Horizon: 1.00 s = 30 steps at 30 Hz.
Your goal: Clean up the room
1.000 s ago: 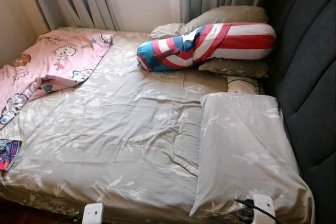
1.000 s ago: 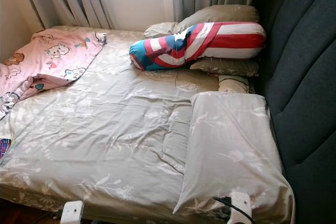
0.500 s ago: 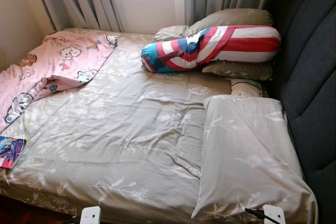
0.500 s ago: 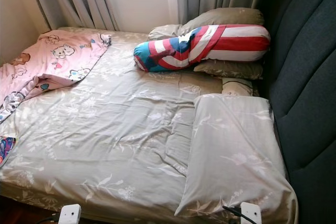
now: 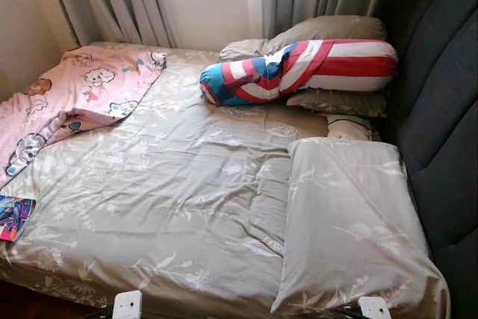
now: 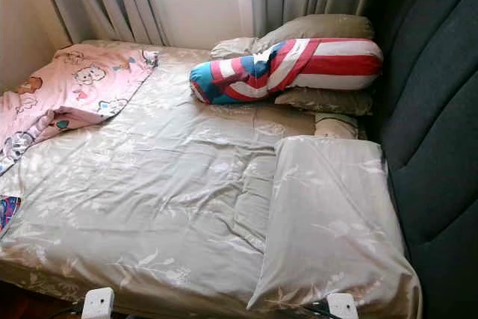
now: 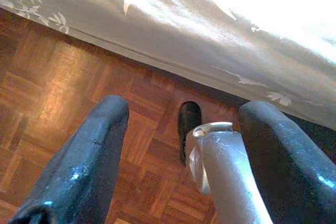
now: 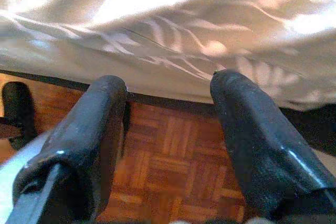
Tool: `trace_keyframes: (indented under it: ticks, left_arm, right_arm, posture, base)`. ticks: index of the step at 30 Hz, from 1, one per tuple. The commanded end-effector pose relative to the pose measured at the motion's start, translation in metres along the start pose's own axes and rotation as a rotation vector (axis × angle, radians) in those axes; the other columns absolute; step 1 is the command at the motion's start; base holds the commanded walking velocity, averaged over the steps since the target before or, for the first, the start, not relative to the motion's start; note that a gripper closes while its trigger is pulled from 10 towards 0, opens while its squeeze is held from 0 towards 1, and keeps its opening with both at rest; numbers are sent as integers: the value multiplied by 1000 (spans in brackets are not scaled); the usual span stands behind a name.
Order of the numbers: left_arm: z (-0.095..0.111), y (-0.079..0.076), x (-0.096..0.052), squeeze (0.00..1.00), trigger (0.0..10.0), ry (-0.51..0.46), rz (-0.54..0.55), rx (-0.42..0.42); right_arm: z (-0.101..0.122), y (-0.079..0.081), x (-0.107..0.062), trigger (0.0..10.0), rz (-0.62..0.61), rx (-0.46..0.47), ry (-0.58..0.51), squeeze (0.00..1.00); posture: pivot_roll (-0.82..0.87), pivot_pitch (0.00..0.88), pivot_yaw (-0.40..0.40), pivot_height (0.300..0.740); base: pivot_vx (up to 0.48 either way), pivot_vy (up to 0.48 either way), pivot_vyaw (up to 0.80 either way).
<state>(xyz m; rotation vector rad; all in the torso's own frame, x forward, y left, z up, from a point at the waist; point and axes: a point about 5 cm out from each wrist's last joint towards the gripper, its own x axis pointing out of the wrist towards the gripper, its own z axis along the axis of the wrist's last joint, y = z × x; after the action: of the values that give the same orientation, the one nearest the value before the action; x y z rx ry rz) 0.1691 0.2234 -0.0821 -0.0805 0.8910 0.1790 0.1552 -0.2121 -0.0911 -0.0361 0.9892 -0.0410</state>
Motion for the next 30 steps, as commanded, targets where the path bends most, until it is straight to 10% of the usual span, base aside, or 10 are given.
trace_keyframes:
  ticks: [1, 30]
  left_arm:
    - [-5, 2, -1, 0, 10000, 18, 5, -8]
    - [-2, 5, -1, 0, 10000, 26, -2, 32]
  right_arm:
    - [-2, 2, 0, 10000, -5, 7, 17, 0]
    - [-1, 0, 1, 10000, -14, 13, 30, 0]
  posture:
    - [-43, 0, 8, 740]
    - [-27, 6, 28, 740]
  base:
    - [0, 0, 0]
    - [0, 336, 0]
